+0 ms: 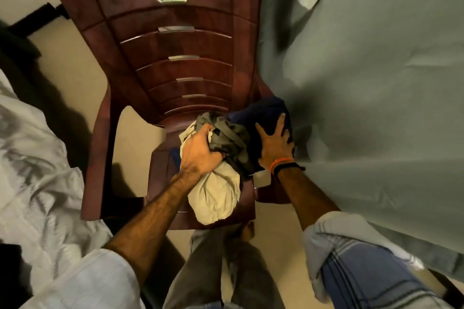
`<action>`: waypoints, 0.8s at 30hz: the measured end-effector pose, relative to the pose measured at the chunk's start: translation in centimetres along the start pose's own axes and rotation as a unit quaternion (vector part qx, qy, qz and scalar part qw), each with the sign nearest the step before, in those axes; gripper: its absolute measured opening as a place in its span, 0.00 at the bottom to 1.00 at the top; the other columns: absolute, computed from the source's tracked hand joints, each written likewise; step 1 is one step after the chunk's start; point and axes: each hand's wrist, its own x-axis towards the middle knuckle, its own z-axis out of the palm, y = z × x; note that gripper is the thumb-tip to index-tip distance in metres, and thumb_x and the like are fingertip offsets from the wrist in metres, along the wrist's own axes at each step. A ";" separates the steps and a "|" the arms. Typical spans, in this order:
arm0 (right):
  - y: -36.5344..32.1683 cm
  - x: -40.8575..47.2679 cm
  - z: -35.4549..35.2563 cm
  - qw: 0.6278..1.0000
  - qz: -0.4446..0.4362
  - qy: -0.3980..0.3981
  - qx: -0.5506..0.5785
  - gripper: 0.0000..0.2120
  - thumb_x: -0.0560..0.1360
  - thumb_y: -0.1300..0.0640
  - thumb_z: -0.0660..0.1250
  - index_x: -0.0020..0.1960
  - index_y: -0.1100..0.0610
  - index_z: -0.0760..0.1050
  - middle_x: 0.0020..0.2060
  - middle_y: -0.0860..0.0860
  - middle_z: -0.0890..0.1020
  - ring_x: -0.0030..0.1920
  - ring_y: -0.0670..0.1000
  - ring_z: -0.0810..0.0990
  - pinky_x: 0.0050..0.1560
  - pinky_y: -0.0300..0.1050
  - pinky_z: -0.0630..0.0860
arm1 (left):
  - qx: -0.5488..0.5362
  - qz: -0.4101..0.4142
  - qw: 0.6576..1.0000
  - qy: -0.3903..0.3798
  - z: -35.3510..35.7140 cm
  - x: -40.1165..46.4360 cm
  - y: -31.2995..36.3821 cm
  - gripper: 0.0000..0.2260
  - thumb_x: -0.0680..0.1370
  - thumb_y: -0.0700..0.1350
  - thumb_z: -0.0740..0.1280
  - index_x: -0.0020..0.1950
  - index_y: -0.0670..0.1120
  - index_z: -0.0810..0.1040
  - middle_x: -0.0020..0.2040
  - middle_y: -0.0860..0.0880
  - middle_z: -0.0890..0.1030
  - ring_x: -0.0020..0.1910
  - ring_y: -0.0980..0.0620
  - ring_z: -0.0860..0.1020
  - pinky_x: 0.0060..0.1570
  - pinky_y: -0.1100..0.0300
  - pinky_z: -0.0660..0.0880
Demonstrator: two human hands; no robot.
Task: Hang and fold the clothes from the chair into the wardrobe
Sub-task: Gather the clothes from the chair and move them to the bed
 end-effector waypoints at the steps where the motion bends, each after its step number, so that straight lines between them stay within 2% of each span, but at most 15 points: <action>1: -0.1 0.4 0.4 1.000 0.009 0.008 -0.024 0.38 0.77 0.56 0.67 0.79 0.41 0.50 0.77 0.65 0.36 0.74 0.73 0.52 0.68 0.71 0.64 | -0.003 -0.003 1.000 -0.002 0.0 0.3 -0.1 0.24 0.67 0.43 0.74 0.62 0.49 0.75 0.54 0.46 0.83 0.56 0.41 0.79 0.56 0.52 0.76; 4: -0.5 1.2 0.6 0.997 0.037 0.031 -0.058 0.22 0.81 0.56 0.62 0.74 0.49 0.65 0.77 0.67 0.47 0.72 0.72 0.57 0.65 0.68 0.68 | -0.017 -0.013 1.000 -0.005 -0.1 1.0 -0.3 0.25 0.65 0.48 0.72 0.62 0.51 0.75 0.54 0.47 0.83 0.57 0.42 0.79 0.56 0.50 0.76; 6: -0.9 1.2 0.4 0.994 0.040 0.059 -0.079 0.16 0.81 0.57 0.61 0.68 0.54 0.71 0.75 0.67 0.55 0.71 0.70 0.60 0.63 0.67 0.69 | -0.022 -0.018 1.000 -0.009 -0.2 1.3 -0.4 0.25 0.65 0.50 0.71 0.62 0.52 0.75 0.54 0.48 0.83 0.57 0.43 0.79 0.57 0.49 0.76; 9: -1.2 0.9 -0.2 0.995 0.015 0.081 -0.059 0.16 0.80 0.60 0.62 0.67 0.59 0.72 0.69 0.64 0.65 0.68 0.66 0.66 0.64 0.63 0.71 | -0.029 -0.034 0.999 -0.017 -0.4 1.5 -0.4 0.22 0.69 0.45 0.74 0.62 0.52 0.75 0.53 0.47 0.83 0.57 0.43 0.79 0.56 0.51 0.76; 11: -0.6 0.6 -1.1 0.995 0.013 0.087 0.035 0.21 0.76 0.61 0.68 0.67 0.61 0.69 0.66 0.62 0.70 0.66 0.64 0.70 0.63 0.59 0.73 | -0.033 -0.045 0.998 -0.013 -0.9 1.4 -0.3 0.22 0.69 0.44 0.74 0.61 0.51 0.75 0.54 0.47 0.83 0.57 0.43 0.79 0.56 0.52 0.76; 12: -0.1 0.5 -1.5 0.988 0.026 0.093 0.119 0.21 0.73 0.62 0.70 0.64 0.63 0.71 0.63 0.63 0.73 0.63 0.63 0.73 0.61 0.57 0.75 | -0.036 -0.051 0.998 -0.009 -1.2 1.2 -0.3 0.22 0.69 0.45 0.74 0.61 0.52 0.75 0.54 0.47 0.83 0.57 0.42 0.79 0.56 0.51 0.76; 15: 1.3 -1.1 -3.4 0.920 0.080 0.135 0.358 0.13 0.70 0.66 0.69 0.54 0.63 0.76 0.52 0.62 0.81 0.54 0.62 0.79 0.53 0.50 0.76 | -0.072 -0.066 0.995 0.007 -2.8 0.2 0.2 0.24 0.63 0.51 0.72 0.59 0.55 0.74 0.52 0.49 0.83 0.56 0.44 0.79 0.58 0.48 0.77; 17: 1.7 -2.5 -4.6 0.886 0.080 0.139 0.435 0.11 0.70 0.66 0.70 0.52 0.61 0.78 0.48 0.57 0.81 0.52 0.58 0.80 0.51 0.46 0.75 | -0.099 -0.070 0.992 0.025 -3.6 -0.3 0.4 0.26 0.60 0.53 0.71 0.58 0.55 0.74 0.52 0.49 0.83 0.56 0.44 0.79 0.58 0.46 0.76; 20: 1.3 -5.2 -6.6 0.846 0.022 0.137 0.515 0.10 0.70 0.66 0.72 0.49 0.56 0.77 0.44 0.51 0.81 0.49 0.54 0.80 0.53 0.46 0.75 | -0.133 -0.070 0.987 0.064 -5.1 -2.5 1.6 0.28 0.59 0.52 0.72 0.59 0.53 0.76 0.52 0.49 0.83 0.56 0.45 0.80 0.59 0.47 0.76; 24: -1.5 -9.1 -8.9 0.803 -0.097 0.115 0.577 0.12 0.70 0.70 0.71 0.42 0.54 0.76 0.36 0.46 0.78 0.40 0.46 0.76 0.49 0.45 0.72 | -0.184 -0.059 0.974 0.118 -5.9 -6.2 3.4 0.25 0.59 0.51 0.72 0.56 0.53 0.76 0.51 0.50 0.83 0.54 0.47 0.81 0.59 0.48 0.77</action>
